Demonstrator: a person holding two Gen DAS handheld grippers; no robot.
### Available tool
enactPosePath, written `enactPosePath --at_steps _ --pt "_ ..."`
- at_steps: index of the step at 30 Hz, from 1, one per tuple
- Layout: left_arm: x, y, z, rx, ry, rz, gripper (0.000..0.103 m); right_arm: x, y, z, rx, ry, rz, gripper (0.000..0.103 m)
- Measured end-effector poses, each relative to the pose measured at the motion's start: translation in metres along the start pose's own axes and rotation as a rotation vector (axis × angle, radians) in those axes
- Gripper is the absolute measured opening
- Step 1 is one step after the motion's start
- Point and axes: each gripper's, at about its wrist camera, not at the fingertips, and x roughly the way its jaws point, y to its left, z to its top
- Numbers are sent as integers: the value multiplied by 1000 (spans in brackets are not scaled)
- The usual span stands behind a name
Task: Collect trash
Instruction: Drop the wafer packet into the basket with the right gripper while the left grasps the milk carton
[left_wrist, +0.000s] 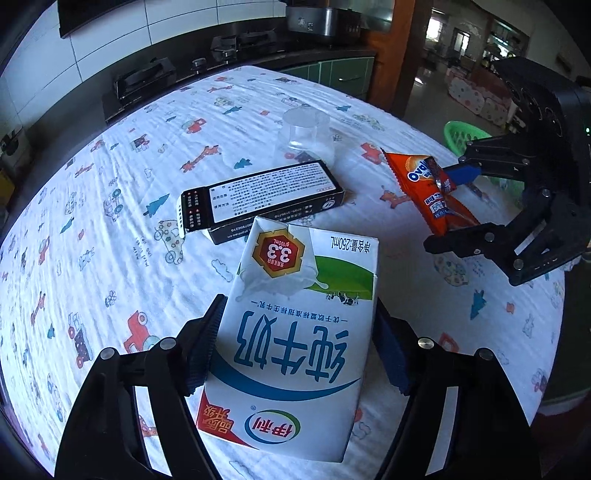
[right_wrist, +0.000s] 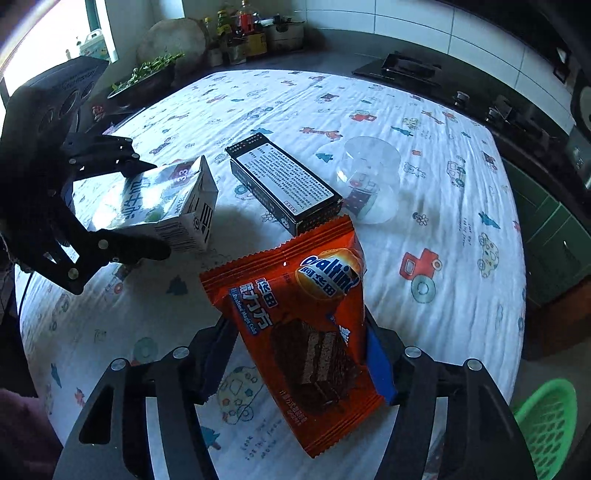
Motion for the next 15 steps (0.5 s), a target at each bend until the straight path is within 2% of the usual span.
enactPosePath --at_steps 7,15 --pt "-11 -26 7 6 -35 -27 72 -38 -5 -23 116 -76 -33 61" --pt "-15 -69 24 57 -67 -67 72 -86 -41 -65 274 -145 -142 62"
